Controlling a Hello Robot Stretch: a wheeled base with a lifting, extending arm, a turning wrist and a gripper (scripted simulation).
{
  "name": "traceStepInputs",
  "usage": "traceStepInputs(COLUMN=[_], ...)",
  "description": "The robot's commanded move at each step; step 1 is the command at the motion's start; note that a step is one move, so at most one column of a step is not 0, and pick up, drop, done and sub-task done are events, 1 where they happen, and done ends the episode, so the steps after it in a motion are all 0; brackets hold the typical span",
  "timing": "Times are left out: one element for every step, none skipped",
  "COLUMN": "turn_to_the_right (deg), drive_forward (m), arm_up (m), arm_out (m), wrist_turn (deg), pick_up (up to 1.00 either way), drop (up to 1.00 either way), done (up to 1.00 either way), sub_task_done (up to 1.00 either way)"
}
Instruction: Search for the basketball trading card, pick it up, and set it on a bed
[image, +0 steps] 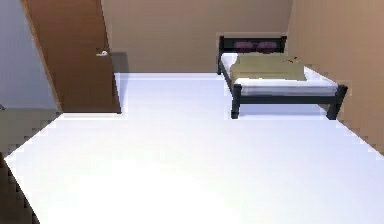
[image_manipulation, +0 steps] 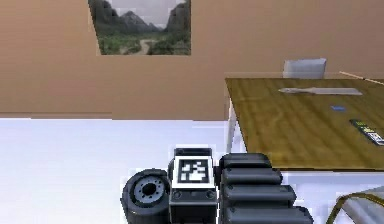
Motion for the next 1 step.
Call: traceStepInputs(turn_to_the_right=[0.0], drive_forward=[1.0], arm_up=[0.0], arm_out=[0.0], wrist_turn=[0.0], pick_up=[0.0], drop=[0.0], done=[0.0], sub_task_done=[0.0])
